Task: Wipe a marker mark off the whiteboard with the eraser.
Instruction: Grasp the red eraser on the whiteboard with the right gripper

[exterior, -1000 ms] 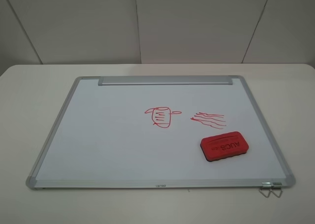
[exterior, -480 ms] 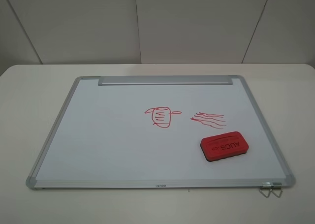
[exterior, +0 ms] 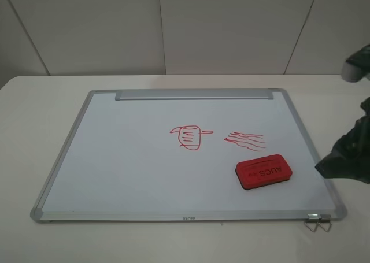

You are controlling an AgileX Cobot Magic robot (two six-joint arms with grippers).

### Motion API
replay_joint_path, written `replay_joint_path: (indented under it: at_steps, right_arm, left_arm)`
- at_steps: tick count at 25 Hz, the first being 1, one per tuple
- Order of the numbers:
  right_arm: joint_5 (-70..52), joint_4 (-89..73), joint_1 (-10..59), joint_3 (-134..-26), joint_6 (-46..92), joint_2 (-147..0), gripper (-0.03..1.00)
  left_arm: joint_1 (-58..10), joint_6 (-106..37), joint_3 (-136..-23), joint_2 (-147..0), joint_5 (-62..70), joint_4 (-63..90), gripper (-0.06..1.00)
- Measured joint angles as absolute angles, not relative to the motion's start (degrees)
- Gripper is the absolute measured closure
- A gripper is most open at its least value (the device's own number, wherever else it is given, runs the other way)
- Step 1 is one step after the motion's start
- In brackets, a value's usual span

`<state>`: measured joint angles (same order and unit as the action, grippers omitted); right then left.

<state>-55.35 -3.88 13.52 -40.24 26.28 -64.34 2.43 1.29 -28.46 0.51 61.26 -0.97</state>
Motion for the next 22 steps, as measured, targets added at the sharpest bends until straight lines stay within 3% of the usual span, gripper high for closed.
replay_joint_path:
  at_steps: [6, 15, 22]
  right_arm:
    - [-51.83, -2.35, 16.64, -45.37, 32.64, -77.90, 0.26]
    - [-51.34, -3.05, 20.15, -49.73, 56.81, -90.37, 0.26]
    - [-51.01, -4.03, 22.74, -54.11, 60.07, -98.22, 0.26]
  left_arm:
    - [2.43, 1.29, -28.46, 0.51, 61.26, -0.97, 0.16]
    - [2.43, 1.29, -28.46, 0.51, 61.26, -0.97, 0.16]
    - [2.43, 1.29, -28.46, 0.51, 61.26, -0.97, 0.16]
